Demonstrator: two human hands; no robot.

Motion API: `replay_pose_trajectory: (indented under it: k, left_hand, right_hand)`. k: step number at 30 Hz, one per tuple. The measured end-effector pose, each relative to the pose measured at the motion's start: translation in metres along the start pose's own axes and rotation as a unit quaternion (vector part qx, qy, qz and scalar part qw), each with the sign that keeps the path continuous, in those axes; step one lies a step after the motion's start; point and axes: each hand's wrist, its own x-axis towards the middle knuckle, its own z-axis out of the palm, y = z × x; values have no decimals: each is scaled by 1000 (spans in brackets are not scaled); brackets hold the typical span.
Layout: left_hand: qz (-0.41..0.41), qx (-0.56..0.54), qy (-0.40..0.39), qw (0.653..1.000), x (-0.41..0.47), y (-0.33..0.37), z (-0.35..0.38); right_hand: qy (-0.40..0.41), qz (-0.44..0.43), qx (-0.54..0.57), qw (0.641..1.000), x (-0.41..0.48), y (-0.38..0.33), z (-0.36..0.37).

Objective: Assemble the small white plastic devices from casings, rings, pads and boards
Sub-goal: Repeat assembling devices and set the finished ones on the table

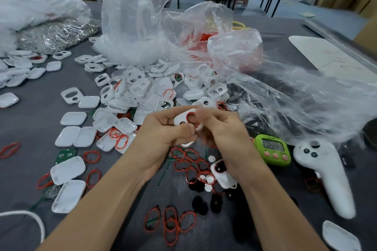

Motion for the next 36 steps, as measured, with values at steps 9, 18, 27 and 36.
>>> replay_pose_trajectory:
  k: [9,18,27,36]
  left_hand:
    - [39,77,17,996,-5,-3,2]
    - [17,-117,23,993,0,4,7]
    - [78,-67,25,994,2,-1,6]
    - [140,120,75,980,-5,-12,14]
  right_hand:
    - [50,-98,-135,985,-4,9,4]
    - [89,-104,5,991,-10,-7,-2]
    - [236,-241,-223,915,-18,-2,12]
    - [301,-226,-264,888,-20,0,19]
